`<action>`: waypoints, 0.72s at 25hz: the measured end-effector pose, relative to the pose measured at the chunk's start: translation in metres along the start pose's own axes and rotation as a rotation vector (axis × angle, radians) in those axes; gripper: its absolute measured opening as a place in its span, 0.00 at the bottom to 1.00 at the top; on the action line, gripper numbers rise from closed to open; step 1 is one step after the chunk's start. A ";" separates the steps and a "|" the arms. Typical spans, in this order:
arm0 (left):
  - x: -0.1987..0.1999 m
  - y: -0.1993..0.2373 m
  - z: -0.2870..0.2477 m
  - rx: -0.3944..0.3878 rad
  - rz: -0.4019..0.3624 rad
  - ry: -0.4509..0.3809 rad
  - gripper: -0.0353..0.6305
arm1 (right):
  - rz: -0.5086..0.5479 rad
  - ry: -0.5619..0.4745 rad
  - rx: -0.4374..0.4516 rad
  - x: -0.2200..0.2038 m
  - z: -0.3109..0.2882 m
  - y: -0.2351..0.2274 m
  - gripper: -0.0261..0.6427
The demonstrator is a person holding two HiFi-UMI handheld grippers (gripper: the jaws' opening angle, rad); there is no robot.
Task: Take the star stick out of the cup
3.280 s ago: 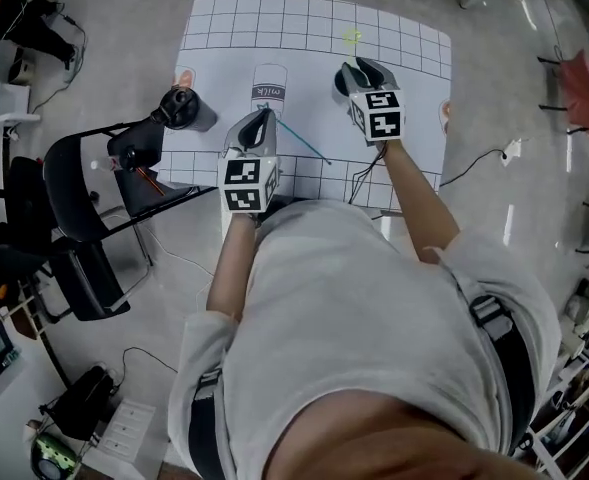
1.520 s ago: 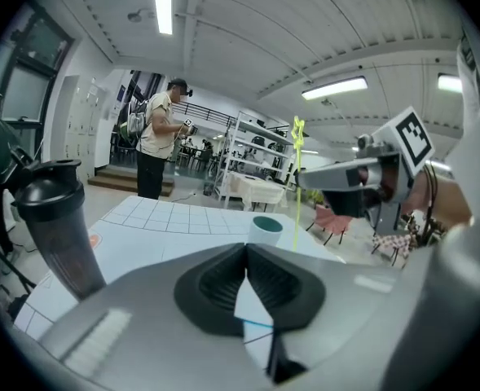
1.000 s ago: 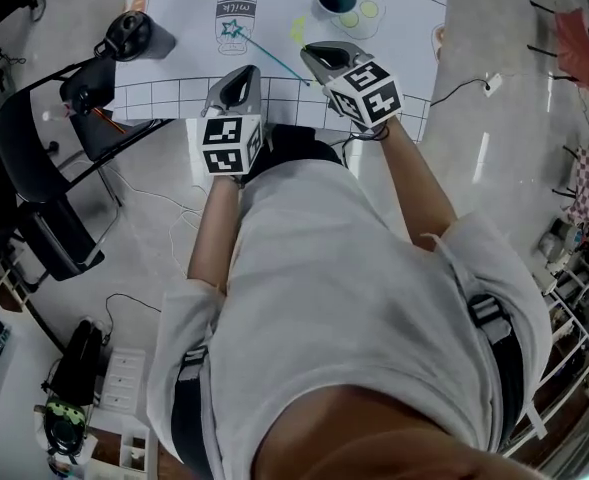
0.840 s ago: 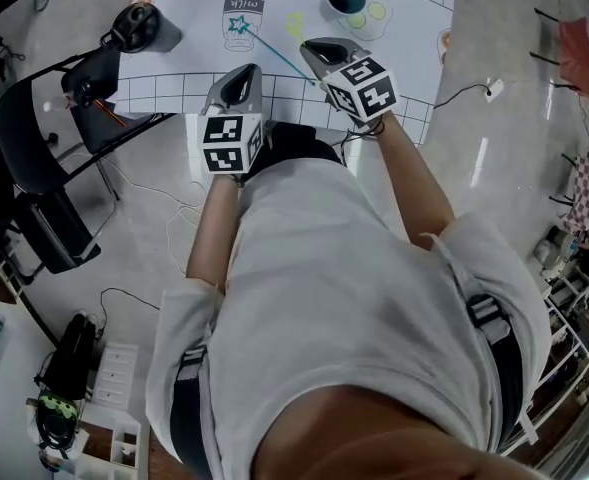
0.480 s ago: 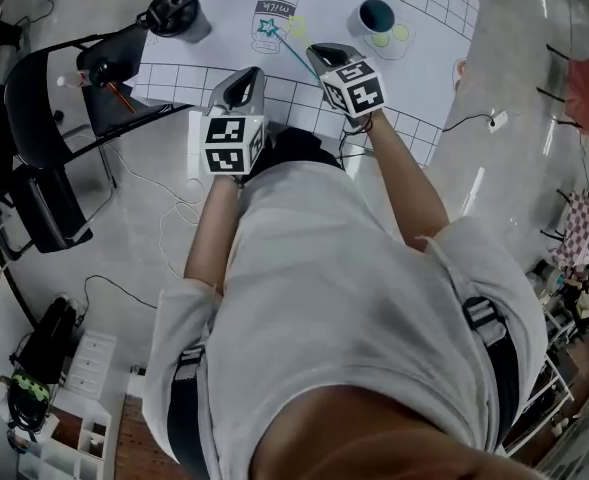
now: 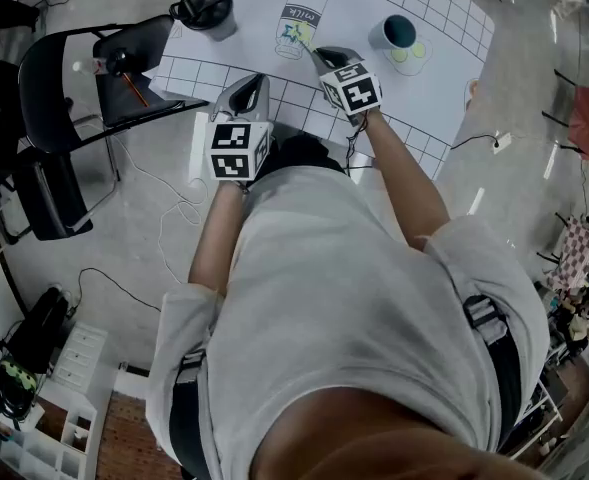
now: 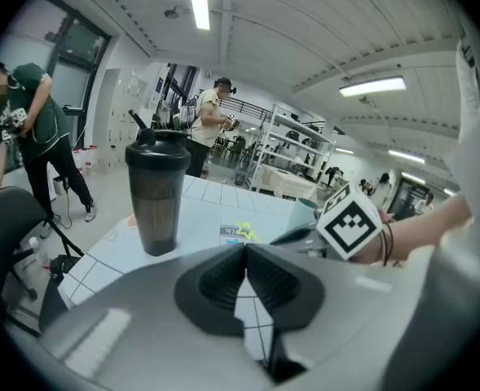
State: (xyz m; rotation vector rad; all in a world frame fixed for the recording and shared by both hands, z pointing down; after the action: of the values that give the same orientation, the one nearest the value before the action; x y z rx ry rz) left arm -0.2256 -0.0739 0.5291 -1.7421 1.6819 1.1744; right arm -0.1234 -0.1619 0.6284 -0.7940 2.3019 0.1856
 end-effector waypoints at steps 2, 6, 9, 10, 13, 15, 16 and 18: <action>-0.002 0.003 0.001 -0.009 -0.003 0.006 0.06 | 0.009 0.002 -0.020 0.000 -0.002 -0.001 0.07; -0.001 0.010 0.001 -0.040 -0.013 0.013 0.06 | -0.003 -0.009 -0.052 0.003 -0.002 0.001 0.14; 0.002 0.011 -0.003 -0.072 -0.035 0.016 0.06 | -0.027 -0.027 -0.079 0.007 0.006 0.005 0.14; 0.003 0.011 -0.006 -0.079 -0.053 0.016 0.06 | -0.040 -0.040 -0.093 0.009 0.010 0.005 0.13; 0.009 0.005 -0.010 -0.106 -0.112 0.005 0.06 | -0.084 -0.102 -0.150 0.014 0.031 0.008 0.06; 0.012 -0.005 -0.013 -0.132 -0.127 -0.011 0.06 | -0.105 -0.156 -0.189 0.018 0.052 0.010 0.04; 0.013 -0.011 -0.015 -0.143 -0.133 -0.017 0.06 | -0.113 -0.189 -0.204 0.020 0.064 0.011 0.04; 0.016 -0.028 -0.015 -0.164 -0.145 -0.026 0.06 | -0.135 -0.264 -0.226 0.022 0.094 0.015 0.04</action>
State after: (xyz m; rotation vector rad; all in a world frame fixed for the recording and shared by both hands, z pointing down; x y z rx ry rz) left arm -0.1965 -0.0909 0.5182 -1.9027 1.4533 1.2921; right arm -0.0925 -0.1291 0.5419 -0.9723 1.9941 0.4672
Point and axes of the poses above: the fingertips, and each gripper's own axes: z backward along the fingers, y to its left, x out of its top, the point moved 1 cm from there along z, backward along the fingers
